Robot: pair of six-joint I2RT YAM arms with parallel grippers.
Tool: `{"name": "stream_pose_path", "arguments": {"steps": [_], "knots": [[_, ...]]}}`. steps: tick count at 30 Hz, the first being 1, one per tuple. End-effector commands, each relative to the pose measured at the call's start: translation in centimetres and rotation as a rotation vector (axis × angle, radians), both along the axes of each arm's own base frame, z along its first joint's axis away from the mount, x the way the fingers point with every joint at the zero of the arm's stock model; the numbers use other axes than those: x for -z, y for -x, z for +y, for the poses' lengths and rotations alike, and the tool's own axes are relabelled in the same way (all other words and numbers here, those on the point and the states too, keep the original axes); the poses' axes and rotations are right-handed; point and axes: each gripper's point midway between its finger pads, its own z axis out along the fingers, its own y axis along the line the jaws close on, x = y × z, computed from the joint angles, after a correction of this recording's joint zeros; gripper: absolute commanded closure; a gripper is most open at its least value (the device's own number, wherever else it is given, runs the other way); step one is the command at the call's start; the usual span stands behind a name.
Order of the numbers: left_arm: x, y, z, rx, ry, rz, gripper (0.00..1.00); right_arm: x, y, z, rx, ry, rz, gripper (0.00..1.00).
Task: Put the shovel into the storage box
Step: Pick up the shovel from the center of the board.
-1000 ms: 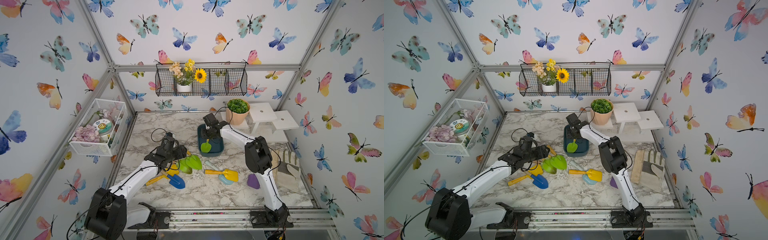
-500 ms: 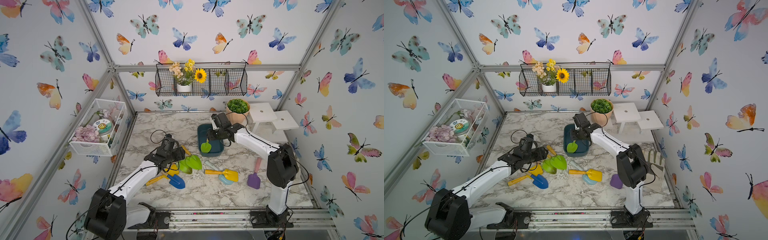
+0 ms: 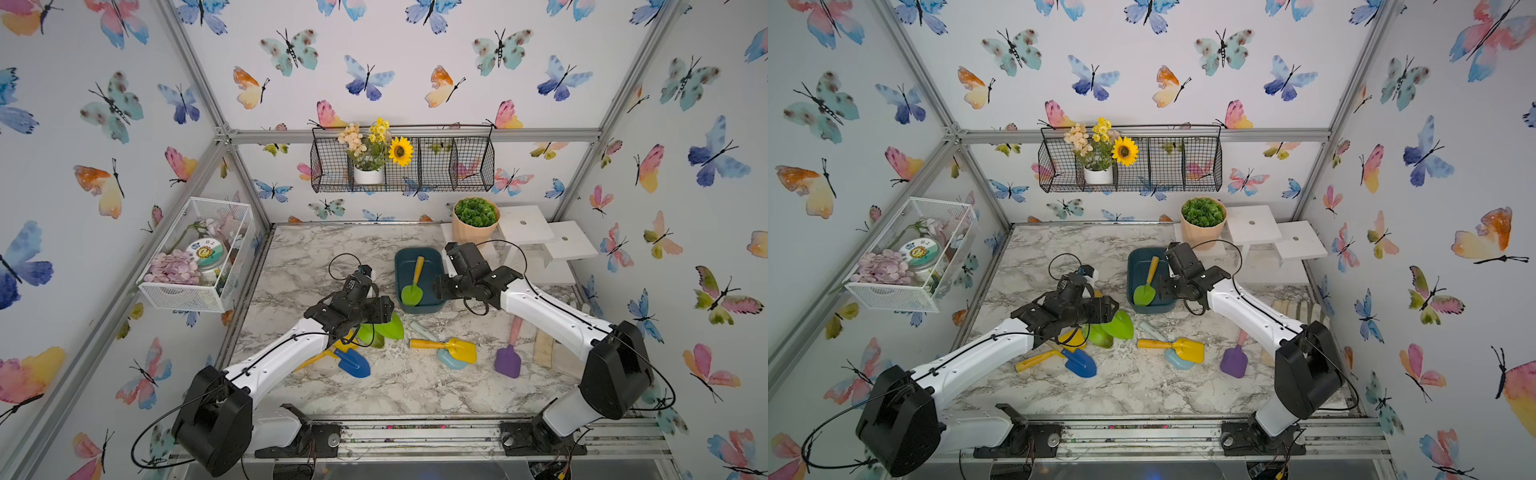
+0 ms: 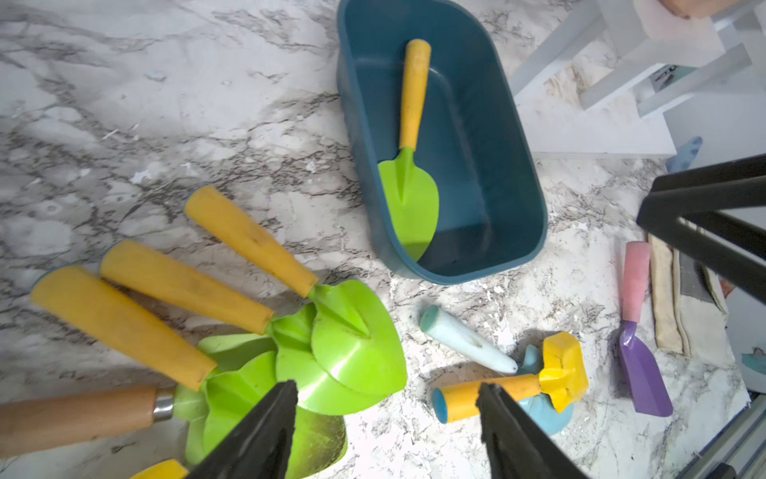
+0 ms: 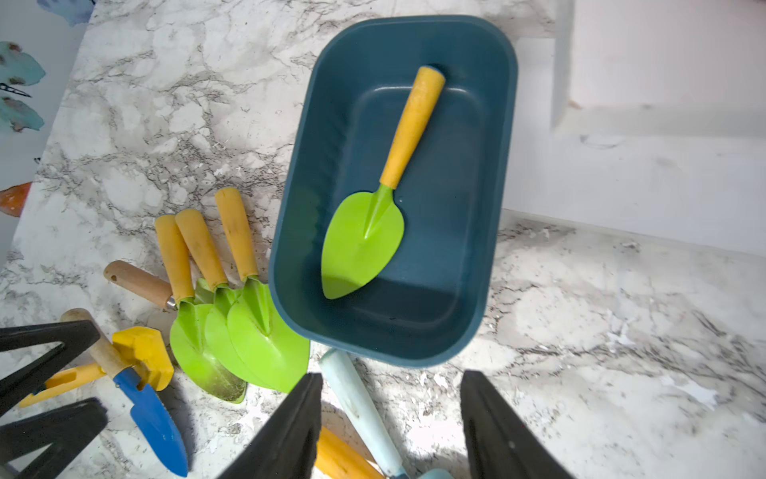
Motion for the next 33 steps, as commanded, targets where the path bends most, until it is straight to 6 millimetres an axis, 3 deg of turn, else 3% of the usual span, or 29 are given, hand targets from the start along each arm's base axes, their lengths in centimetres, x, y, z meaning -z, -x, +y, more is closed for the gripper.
{"name": "stream_pose_path", "arguments": {"steps": [1, 8, 15, 23, 33], "knots": [[-1.2, 0.2, -3.3, 0.128, 0.019, -0.042, 0.25, 1.7, 1.4, -3.0, 0.099, 0.086, 0.035, 0.41], [-0.9, 0.6, -7.2, 0.243, -0.004, -0.049, 0.25, 4.9, 4.2, -9.0, 0.291, 0.166, 0.108, 0.41], [-1.5, 0.4, -9.5, 0.316, 0.007, -0.069, 0.25, 6.8, 6.0, -13.3, 0.422, 0.16, 0.173, 0.4], [-0.9, 0.3, -9.6, 0.325, -0.013, -0.068, 0.25, 9.4, 7.6, -17.9, 0.572, 0.154, 0.255, 0.37], [0.0, 0.4, -9.2, 0.32, -0.037, -0.061, 0.25, 11.8, 8.6, -20.3, 0.664, 0.145, 0.317, 0.38]]}}
